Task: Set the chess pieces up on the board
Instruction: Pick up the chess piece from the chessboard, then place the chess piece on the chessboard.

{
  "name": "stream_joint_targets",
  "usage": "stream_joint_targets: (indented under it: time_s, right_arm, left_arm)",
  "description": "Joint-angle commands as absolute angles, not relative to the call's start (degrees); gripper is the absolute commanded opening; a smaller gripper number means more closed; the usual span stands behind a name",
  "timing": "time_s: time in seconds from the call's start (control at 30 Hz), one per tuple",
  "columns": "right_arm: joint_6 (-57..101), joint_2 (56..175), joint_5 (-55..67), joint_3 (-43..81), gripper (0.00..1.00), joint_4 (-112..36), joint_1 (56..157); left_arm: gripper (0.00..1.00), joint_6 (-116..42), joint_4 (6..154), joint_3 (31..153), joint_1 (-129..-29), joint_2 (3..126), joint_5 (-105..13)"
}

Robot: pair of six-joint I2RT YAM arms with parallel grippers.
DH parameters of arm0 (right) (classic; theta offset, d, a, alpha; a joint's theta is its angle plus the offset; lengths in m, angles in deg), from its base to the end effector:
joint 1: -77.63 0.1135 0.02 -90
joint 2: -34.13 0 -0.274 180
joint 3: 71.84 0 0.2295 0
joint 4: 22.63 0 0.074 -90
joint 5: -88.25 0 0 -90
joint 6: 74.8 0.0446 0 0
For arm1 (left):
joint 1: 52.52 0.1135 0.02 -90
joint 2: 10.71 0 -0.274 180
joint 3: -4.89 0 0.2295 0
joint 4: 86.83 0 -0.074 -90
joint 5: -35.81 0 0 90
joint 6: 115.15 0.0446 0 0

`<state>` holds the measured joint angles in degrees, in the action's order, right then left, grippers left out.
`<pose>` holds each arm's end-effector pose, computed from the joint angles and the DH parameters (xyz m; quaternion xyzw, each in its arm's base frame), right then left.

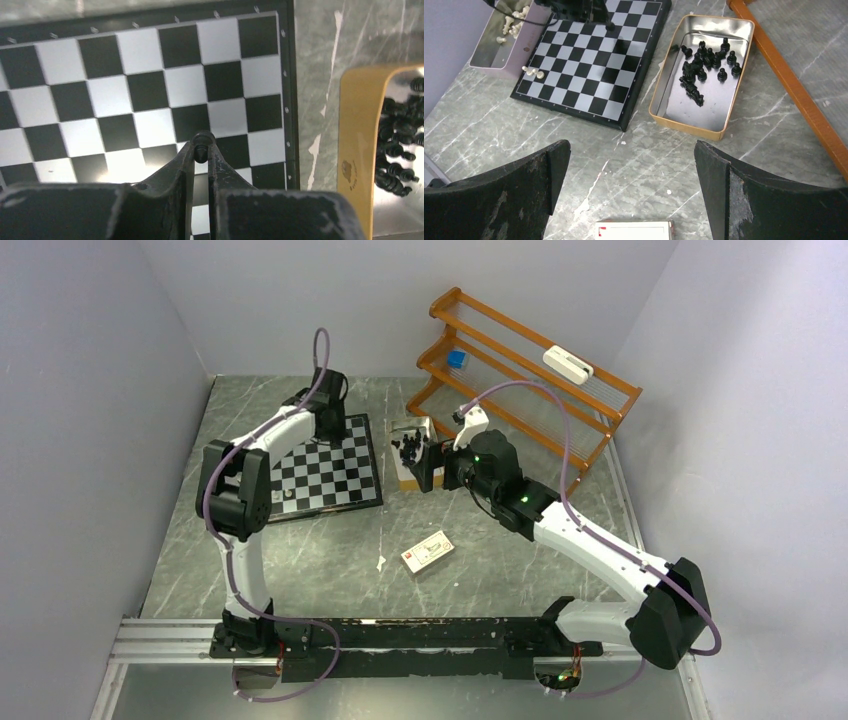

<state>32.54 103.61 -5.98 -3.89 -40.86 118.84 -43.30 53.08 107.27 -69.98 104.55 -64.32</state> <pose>0.2014 0.1720 0.3239 -0.1483 0.8041 0.2548 0.5162 0.4141 -0.1220 0.2160 -0.0337 0.9444 -0.0170 0.3268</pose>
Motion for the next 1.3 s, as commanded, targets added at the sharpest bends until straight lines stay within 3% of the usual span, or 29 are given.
stream_joint_targets:
  time_s: [0.0,0.43,1.27]
  right_arm:
    - [32.32,103.13,-5.21,-4.39,1.00,-39.04,118.73]
    - [31.91,103.21,-4.95,-3.95,1.00,-39.55,118.69]
    - [31.94,104.35,-4.92,-3.78,1.00,-39.43,118.71]
  left_arm:
    - [0.15,-42.12,51.82,112.56,-66.60,104.64,-66.24]
    - [0.16,-39.58,48.53,121.47,-60.42,111.71,-68.14]
    - [0.19,-38.26,50.13,120.75,-57.36,115.66,-68.43]
